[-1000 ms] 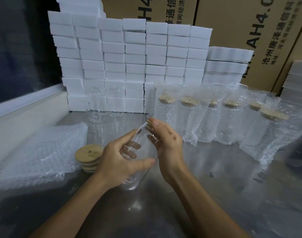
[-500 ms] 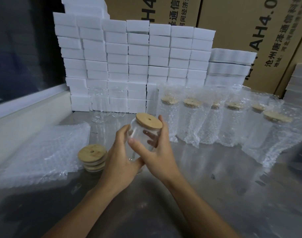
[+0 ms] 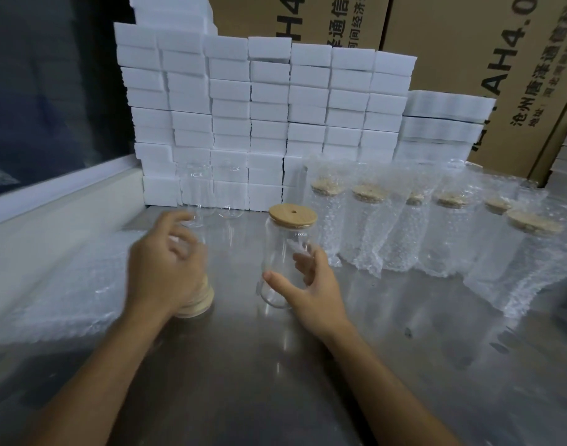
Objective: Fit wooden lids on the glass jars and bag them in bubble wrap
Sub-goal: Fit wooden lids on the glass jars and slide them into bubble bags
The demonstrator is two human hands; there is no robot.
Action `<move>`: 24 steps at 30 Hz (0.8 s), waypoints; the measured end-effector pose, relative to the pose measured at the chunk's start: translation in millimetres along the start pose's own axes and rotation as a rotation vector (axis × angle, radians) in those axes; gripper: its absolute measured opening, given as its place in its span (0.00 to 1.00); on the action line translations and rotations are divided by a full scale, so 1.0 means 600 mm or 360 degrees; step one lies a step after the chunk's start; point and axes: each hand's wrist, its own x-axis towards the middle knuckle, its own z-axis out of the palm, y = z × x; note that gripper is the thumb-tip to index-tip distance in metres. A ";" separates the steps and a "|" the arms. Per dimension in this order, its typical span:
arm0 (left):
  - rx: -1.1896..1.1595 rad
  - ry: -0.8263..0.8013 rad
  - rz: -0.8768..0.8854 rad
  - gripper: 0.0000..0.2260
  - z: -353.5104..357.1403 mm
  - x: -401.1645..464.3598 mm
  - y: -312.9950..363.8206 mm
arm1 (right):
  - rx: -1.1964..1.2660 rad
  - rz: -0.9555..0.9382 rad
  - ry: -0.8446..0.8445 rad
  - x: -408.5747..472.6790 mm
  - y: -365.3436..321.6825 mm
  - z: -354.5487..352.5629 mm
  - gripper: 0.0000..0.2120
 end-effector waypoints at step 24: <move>0.0879 0.0411 0.0495 0.05 -0.017 0.008 -0.009 | 0.0025 -0.0605 0.0548 -0.014 -0.046 0.012 0.04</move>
